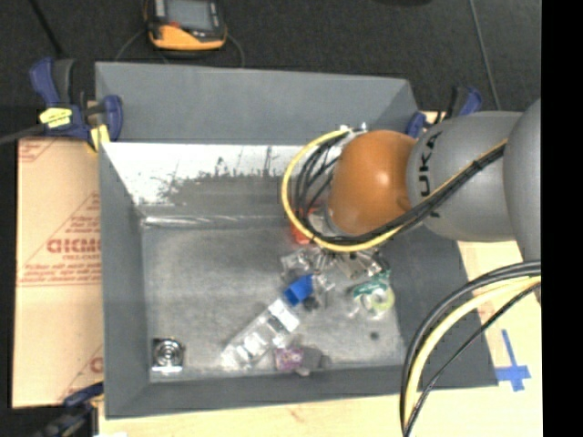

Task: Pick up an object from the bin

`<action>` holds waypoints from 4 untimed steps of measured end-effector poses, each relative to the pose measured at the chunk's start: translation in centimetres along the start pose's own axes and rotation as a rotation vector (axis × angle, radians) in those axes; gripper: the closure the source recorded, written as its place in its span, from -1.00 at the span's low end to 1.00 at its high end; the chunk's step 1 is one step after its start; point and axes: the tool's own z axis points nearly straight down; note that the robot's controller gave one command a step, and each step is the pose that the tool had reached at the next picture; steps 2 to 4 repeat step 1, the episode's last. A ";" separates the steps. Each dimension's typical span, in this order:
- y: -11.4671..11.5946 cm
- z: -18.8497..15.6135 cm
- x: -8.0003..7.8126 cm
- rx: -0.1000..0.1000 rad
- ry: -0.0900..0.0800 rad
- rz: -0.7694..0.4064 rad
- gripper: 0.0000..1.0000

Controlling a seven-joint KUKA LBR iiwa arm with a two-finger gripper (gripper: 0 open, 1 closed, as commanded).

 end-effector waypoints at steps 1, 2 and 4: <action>-1.6 -15.7 -1.0 0.006 -0.008 0.002 1.00; -1.6 -15.7 -1.0 0.006 -0.008 0.002 1.00; -1.6 -15.7 -1.0 0.006 -0.008 0.002 1.00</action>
Offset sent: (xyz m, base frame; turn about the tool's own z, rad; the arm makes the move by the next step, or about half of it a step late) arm 0.0127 -0.0076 0.1506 -0.0019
